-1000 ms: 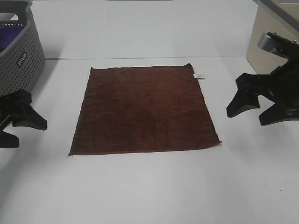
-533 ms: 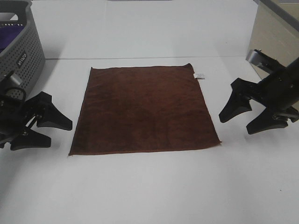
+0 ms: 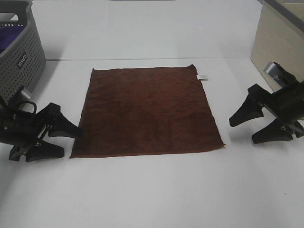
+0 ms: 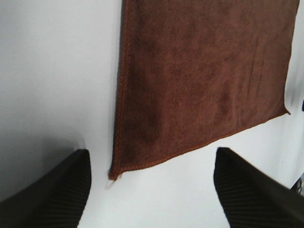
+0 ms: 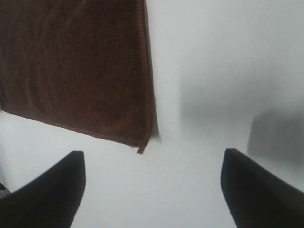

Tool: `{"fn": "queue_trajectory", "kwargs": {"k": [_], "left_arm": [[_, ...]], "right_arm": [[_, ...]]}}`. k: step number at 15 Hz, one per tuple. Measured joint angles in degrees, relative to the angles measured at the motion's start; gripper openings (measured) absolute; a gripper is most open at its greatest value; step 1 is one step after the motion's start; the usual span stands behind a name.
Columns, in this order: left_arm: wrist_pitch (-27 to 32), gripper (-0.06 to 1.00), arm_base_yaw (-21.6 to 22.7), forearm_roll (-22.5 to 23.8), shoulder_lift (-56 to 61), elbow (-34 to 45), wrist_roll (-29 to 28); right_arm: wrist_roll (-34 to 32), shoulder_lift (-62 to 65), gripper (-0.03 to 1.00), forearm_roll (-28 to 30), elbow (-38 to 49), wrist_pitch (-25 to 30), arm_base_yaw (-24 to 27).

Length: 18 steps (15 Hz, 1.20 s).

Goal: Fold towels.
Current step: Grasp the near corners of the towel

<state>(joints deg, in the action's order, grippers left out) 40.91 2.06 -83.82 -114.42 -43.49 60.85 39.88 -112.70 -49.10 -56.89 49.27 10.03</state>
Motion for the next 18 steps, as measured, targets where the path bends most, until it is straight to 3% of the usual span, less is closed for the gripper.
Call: {"fn": "queue_trajectory", "kwargs": {"k": [4, 8, 10, 13, 15, 18], "left_arm": [[2.18, 0.68, -1.95, -6.42, -2.75, -0.97, 4.07], [3.15, 0.68, -6.88, -7.73, -5.96, -5.39, 4.24], [3.32, 0.66, -8.48, -8.19, -6.93, -6.93, 4.01], [1.83, 0.4, -8.08, -6.7, -7.45, -6.99, 3.61], [1.09, 0.07, -7.96, -5.44, -7.45, -6.99, 3.15], [0.74, 0.02, -7.96, -1.03, -6.76, -6.99, -0.11]], "right_arm": [[1.2, -4.93, 0.76, -2.92, -0.57, -0.29, -4.7], [2.46, -8.08, 0.74, -10.49, -2.06, -0.34, -11.23], [2.81, -9.74, 0.65, -12.55, -4.41, -1.15, -14.61], [1.49, -10.66, 0.37, -11.4, -5.21, -2.98, -15.18], [-1.89, -10.71, 0.09, -7.79, -5.21, -3.9, -15.13], [-5.67, -9.91, 0.03, -3.55, -5.27, -3.15, -15.13]]}}
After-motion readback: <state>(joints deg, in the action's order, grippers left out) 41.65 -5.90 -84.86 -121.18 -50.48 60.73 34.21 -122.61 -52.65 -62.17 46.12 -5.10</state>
